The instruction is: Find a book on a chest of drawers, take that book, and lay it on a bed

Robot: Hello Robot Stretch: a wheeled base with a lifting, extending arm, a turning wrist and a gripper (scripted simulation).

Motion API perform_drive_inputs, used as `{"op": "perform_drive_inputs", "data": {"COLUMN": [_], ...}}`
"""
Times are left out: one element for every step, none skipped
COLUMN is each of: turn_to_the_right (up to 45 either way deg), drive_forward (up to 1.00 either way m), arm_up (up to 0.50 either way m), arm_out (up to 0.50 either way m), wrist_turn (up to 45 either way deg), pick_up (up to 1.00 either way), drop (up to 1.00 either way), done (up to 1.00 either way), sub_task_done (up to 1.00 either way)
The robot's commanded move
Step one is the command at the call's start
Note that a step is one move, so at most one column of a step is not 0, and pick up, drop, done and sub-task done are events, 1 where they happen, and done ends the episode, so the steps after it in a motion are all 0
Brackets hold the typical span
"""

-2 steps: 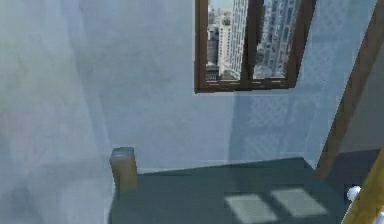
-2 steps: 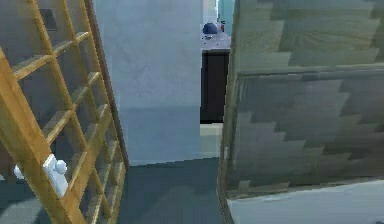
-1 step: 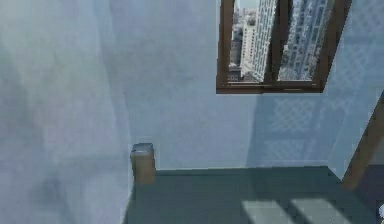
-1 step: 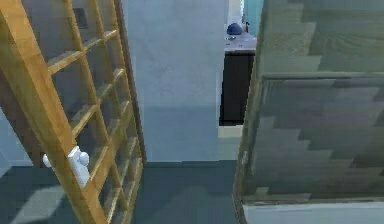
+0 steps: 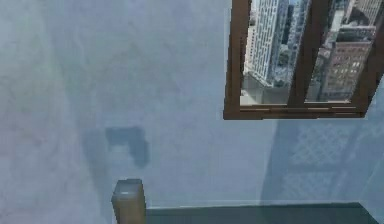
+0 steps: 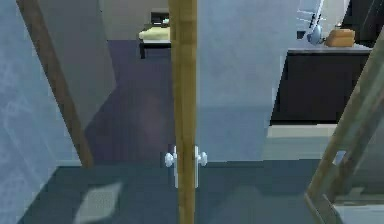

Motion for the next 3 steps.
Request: {"op": "perform_drive_inputs", "data": {"turn_to_the_right": [45.0,0.0,39.0], "drive_forward": [0.00,0.60,0.00], "arm_up": [0.00,0.00,0.00], "arm_out": [0.00,0.00,0.00], "wrist_turn": [0.0,0.0,0.0], "pick_up": [0.00,0.00,0.00], "drop": [0.00,0.00,0.00], "done": [0.00,0.00,0.00], "sub_task_done": [0.00,0.00,0.00]}}
